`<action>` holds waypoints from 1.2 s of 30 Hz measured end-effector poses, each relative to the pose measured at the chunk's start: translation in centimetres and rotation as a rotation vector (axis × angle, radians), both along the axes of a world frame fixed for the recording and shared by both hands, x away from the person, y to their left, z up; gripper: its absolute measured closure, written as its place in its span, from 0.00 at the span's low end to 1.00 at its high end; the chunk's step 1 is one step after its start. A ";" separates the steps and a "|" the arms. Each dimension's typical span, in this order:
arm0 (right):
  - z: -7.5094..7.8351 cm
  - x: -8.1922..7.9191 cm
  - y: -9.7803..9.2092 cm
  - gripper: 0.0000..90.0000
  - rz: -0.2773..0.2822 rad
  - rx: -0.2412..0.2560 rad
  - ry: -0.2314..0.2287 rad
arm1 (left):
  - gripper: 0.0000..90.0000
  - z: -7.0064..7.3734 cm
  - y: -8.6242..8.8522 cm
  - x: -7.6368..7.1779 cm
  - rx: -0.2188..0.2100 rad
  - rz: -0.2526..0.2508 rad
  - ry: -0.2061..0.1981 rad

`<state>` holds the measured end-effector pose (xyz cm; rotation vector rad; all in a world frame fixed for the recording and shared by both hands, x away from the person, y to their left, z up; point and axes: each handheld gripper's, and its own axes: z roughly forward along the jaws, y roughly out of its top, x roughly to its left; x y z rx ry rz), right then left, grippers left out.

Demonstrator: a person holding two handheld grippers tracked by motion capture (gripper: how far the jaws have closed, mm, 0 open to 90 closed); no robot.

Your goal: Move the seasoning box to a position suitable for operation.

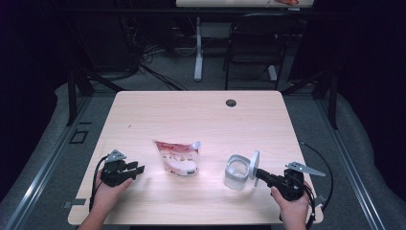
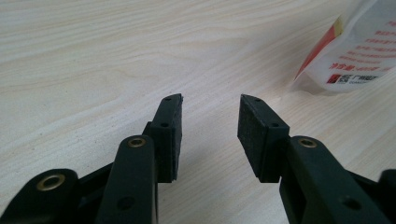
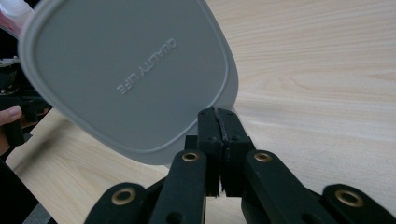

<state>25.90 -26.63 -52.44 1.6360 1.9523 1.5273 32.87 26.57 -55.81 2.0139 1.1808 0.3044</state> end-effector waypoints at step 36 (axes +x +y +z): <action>-0.9 -2.6 1.8 0.91 -0.010 -0.301 -0.034 | 0.65 0.1 0.0 -0.1 0.006 0.004 -0.017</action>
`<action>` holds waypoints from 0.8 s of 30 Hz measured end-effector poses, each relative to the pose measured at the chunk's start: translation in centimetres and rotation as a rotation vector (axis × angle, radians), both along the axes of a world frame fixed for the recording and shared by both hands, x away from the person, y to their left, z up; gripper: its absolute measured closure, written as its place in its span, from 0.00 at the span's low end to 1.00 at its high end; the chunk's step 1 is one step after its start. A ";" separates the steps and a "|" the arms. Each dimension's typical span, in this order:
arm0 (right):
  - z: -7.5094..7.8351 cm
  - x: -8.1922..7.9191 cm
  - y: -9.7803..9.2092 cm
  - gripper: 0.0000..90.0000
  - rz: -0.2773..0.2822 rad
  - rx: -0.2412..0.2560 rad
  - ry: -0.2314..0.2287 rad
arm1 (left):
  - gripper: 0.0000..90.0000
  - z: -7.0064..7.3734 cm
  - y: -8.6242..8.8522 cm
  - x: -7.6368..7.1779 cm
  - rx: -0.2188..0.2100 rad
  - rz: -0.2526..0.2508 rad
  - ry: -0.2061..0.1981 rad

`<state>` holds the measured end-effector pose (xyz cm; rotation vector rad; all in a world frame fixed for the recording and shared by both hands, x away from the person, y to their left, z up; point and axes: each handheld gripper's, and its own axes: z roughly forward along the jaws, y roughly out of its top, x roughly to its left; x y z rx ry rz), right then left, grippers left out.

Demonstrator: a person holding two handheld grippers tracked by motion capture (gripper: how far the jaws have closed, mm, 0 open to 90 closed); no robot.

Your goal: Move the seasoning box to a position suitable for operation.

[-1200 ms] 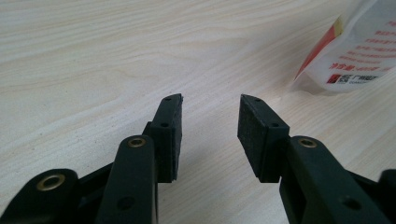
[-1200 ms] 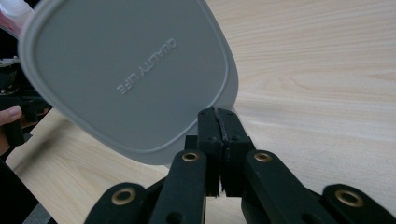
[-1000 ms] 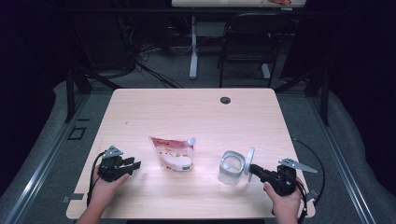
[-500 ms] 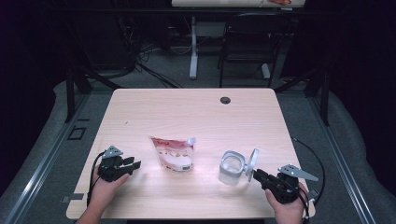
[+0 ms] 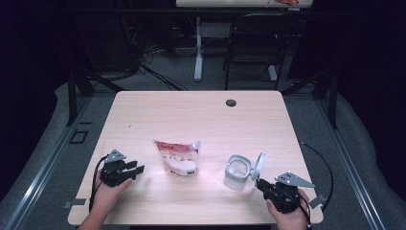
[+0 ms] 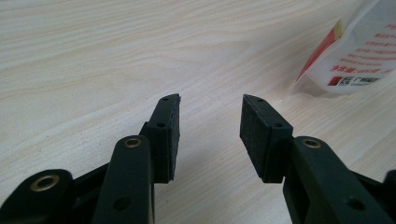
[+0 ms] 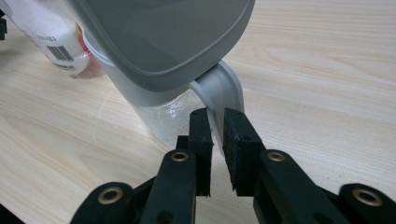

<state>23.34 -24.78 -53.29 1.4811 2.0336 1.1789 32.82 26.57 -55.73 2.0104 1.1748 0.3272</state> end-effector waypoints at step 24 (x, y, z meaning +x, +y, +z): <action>-0.5 2.9 -1.7 0.96 -0.073 0.053 0.011 | 0.65 -0.1 -0.1 0.0 0.011 -0.003 0.003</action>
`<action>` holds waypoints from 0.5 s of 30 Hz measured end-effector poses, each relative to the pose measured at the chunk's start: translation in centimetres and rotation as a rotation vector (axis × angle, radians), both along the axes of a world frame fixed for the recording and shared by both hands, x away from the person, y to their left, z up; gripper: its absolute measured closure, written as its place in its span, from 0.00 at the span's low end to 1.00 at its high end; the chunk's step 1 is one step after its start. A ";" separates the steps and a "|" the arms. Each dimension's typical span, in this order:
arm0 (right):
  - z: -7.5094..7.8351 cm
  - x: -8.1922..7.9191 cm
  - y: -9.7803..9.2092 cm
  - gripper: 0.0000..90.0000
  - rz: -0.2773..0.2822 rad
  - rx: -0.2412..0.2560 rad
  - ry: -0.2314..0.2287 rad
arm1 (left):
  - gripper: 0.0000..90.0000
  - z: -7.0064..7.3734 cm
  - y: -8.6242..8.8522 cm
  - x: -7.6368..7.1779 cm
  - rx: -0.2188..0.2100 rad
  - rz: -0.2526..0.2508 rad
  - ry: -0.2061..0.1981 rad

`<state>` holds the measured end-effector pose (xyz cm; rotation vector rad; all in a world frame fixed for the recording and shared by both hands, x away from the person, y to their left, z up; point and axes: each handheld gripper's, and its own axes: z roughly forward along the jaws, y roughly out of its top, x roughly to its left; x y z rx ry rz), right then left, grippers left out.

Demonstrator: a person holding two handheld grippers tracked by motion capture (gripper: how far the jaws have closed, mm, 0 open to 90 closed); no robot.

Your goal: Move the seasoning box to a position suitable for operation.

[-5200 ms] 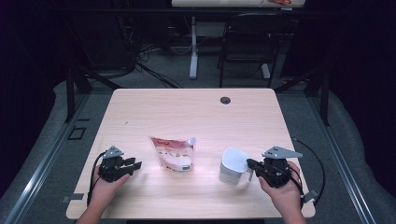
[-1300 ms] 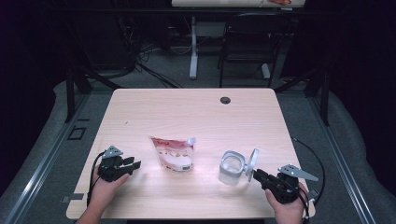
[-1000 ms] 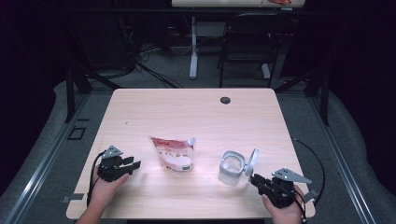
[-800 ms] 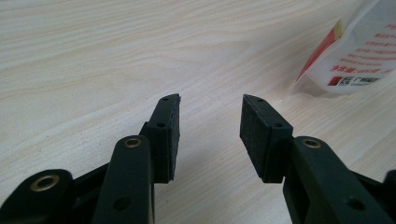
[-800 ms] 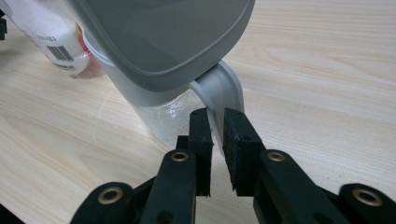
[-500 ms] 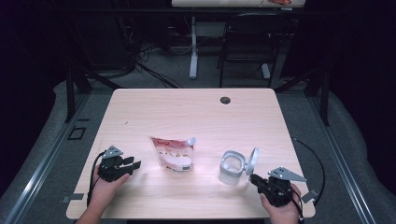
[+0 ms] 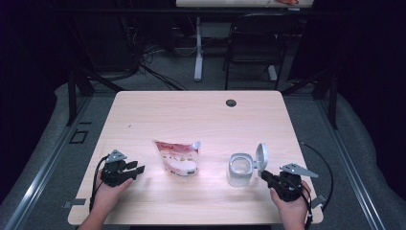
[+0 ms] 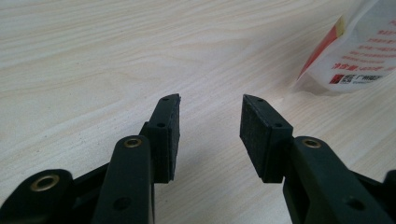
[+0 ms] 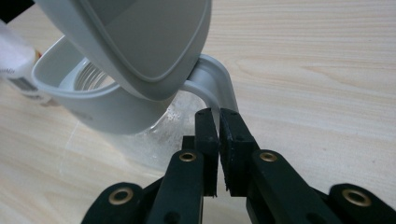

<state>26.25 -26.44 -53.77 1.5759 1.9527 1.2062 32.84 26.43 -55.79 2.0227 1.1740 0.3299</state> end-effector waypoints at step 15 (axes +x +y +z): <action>-0.4 3.8 -0.4 0.94 -0.008 0.036 -0.020 | 0.65 -0.1 0.1 0.1 0.001 -0.002 0.004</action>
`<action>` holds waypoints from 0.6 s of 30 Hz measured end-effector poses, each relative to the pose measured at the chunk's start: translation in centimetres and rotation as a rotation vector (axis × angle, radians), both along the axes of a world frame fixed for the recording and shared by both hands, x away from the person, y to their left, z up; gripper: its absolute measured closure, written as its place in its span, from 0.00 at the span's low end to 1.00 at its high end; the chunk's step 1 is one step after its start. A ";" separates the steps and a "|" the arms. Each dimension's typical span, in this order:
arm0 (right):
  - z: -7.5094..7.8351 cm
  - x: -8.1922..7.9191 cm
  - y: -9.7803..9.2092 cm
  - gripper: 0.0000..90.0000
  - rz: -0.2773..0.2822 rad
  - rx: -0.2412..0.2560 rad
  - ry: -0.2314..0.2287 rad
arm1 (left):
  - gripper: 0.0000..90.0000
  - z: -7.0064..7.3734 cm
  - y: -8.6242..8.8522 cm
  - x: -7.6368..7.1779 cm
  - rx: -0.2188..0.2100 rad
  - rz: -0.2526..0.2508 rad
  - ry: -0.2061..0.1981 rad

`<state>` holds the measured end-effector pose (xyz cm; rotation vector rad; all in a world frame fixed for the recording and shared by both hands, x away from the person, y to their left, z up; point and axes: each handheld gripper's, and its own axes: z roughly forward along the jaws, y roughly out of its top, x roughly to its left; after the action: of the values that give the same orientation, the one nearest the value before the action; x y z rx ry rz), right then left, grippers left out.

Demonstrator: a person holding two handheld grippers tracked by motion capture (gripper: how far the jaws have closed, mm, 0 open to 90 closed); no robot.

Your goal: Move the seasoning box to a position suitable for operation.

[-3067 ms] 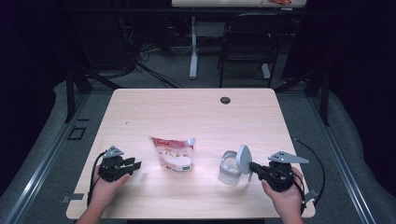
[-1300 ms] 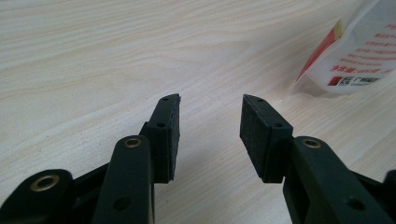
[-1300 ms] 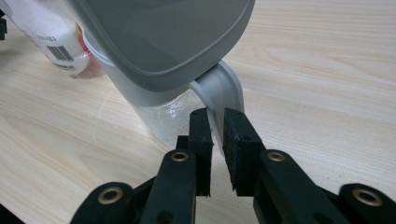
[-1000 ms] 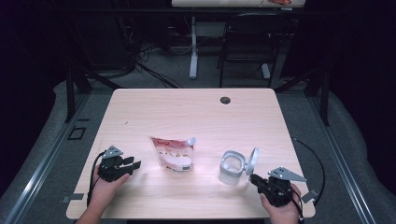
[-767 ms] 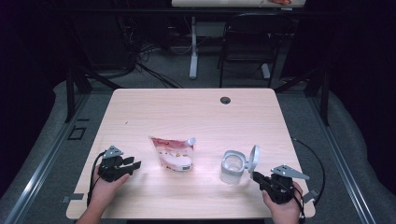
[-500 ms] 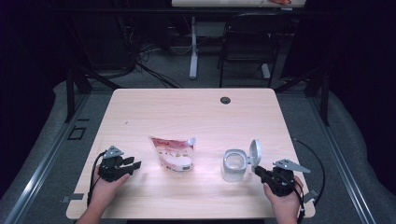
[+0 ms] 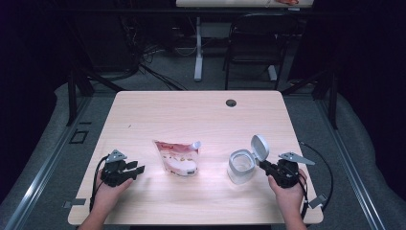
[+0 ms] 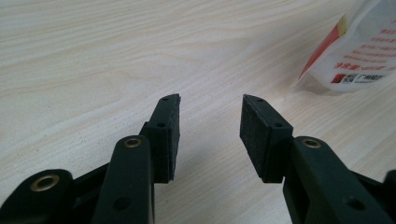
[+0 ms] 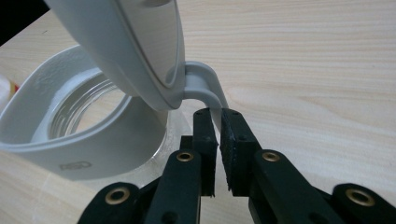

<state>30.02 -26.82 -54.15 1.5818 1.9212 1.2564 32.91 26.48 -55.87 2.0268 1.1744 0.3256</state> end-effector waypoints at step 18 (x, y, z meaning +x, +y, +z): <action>-0.1 3.6 1.3 0.93 0.060 -0.013 -0.034 | 0.65 -0.1 -0.2 0.0 -0.012 -0.001 0.006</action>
<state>33.64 -25.55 -54.22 1.4979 1.9649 1.2836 32.93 26.32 -56.00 2.0188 1.1762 0.3117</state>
